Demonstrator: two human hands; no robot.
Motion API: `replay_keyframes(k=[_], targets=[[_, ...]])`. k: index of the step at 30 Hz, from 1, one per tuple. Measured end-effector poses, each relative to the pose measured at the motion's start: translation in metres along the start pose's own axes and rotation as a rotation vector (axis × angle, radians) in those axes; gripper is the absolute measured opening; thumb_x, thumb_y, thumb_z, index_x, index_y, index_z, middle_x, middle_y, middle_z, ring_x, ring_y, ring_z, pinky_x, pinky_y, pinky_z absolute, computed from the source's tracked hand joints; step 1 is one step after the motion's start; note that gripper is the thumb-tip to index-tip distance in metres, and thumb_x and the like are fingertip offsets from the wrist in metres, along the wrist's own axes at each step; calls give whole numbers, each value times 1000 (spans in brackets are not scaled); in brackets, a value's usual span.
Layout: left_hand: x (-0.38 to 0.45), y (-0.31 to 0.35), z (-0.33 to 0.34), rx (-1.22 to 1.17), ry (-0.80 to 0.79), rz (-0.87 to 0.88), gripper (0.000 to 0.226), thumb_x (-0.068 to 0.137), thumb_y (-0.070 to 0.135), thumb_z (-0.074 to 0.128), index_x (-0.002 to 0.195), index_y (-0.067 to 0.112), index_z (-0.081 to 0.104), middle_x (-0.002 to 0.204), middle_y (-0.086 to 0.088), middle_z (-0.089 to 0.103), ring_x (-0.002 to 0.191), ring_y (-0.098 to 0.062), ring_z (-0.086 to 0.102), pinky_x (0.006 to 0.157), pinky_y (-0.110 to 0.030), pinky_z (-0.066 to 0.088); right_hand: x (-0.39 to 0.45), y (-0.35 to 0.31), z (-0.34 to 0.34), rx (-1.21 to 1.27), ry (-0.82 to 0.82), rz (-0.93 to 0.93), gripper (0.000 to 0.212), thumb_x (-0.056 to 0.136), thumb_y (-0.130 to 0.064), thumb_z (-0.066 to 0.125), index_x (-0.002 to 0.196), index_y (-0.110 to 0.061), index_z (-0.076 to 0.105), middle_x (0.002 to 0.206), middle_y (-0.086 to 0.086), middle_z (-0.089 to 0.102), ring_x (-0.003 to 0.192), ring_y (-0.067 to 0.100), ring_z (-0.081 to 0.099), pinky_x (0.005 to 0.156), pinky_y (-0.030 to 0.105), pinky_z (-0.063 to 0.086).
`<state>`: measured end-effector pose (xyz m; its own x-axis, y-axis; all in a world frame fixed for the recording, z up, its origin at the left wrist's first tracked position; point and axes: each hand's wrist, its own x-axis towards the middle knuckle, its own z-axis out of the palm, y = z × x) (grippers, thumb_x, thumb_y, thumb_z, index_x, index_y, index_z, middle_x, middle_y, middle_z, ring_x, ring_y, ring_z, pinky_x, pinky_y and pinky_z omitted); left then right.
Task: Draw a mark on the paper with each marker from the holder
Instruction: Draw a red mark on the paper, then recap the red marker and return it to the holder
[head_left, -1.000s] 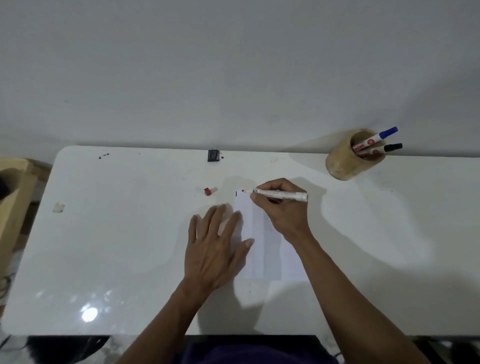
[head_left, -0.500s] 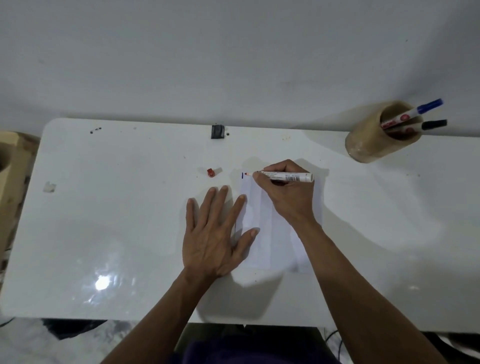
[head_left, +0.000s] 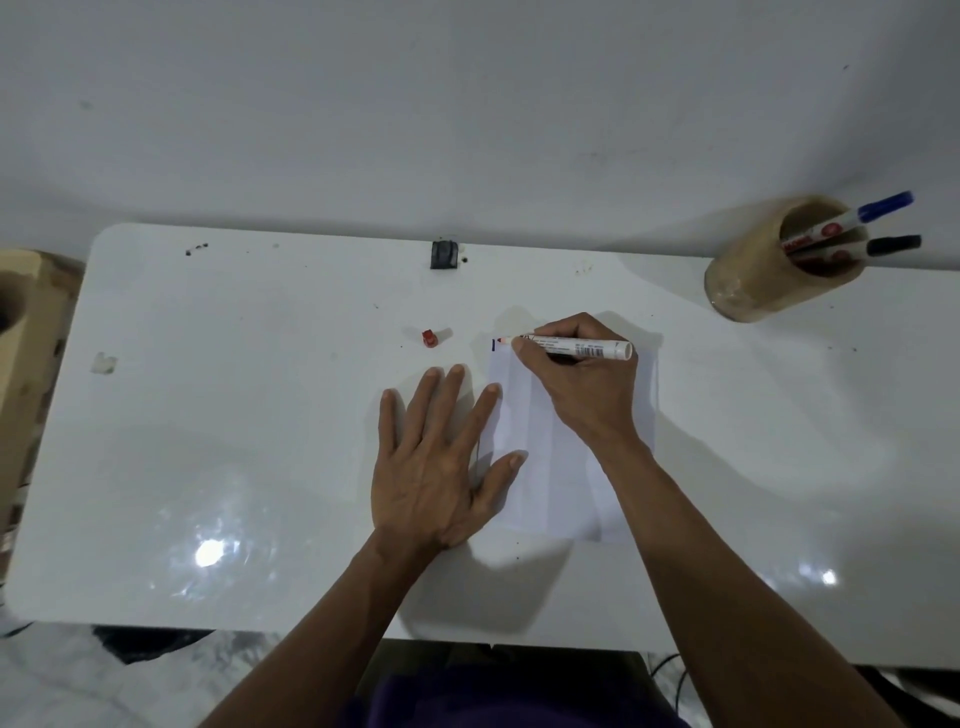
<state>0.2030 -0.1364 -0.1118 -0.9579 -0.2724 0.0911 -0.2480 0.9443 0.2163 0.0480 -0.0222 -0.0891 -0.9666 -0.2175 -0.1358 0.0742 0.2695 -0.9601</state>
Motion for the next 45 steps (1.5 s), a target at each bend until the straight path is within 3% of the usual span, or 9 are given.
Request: replay_keyframes(k=[26, 32, 36, 39, 45], targets=[[-1, 0, 2, -3, -10, -8, 70, 92, 71, 44, 151, 34, 41, 164, -6, 34, 155, -27, 25, 121, -61, 20, -3, -4, -4, -60, -57, -3, 17, 77, -11, 87, 76, -14, 71, 75, 0, 74, 64, 8, 69, 58, 19, 53], [4, 1, -11, -85, -65, -43, 73, 91, 73, 42, 153, 35, 38, 162, -4, 38, 153, -25, 29, 122, -59, 21, 1, -31, -15, 163, -29, 114, 28, 77, -4, 86, 77, -17, 62, 83, 12, 76, 70, 19, 71, 62, 35, 59], [17, -4, -31, -315, 77, -194, 61, 94, 52, 57, 145, 19, 46, 148, -7, 52, 137, -26, 47, 112, -46, 40, -7, -58, -24, 321, -19, 137, 25, 80, 5, 81, 78, -13, 64, 86, 7, 74, 75, 15, 72, 63, 32, 61], [44, -14, -45, -372, 99, -392, 51, 96, 40, 60, 142, 20, 48, 142, -6, 54, 132, -28, 49, 107, -45, 40, -18, -70, -29, 393, -20, 143, 19, 82, 9, 76, 83, -9, 69, 87, 4, 75, 79, 15, 72, 66, 31, 61], [83, -31, -47, -196, -51, -311, 35, 97, 36, 61, 126, 18, 66, 130, -6, 60, 124, -30, 51, 105, -44, 36, -42, -71, -34, 407, 58, 189, 22, 81, 8, 78, 91, -6, 66, 96, 9, 78, 82, 20, 73, 67, 34, 63]])
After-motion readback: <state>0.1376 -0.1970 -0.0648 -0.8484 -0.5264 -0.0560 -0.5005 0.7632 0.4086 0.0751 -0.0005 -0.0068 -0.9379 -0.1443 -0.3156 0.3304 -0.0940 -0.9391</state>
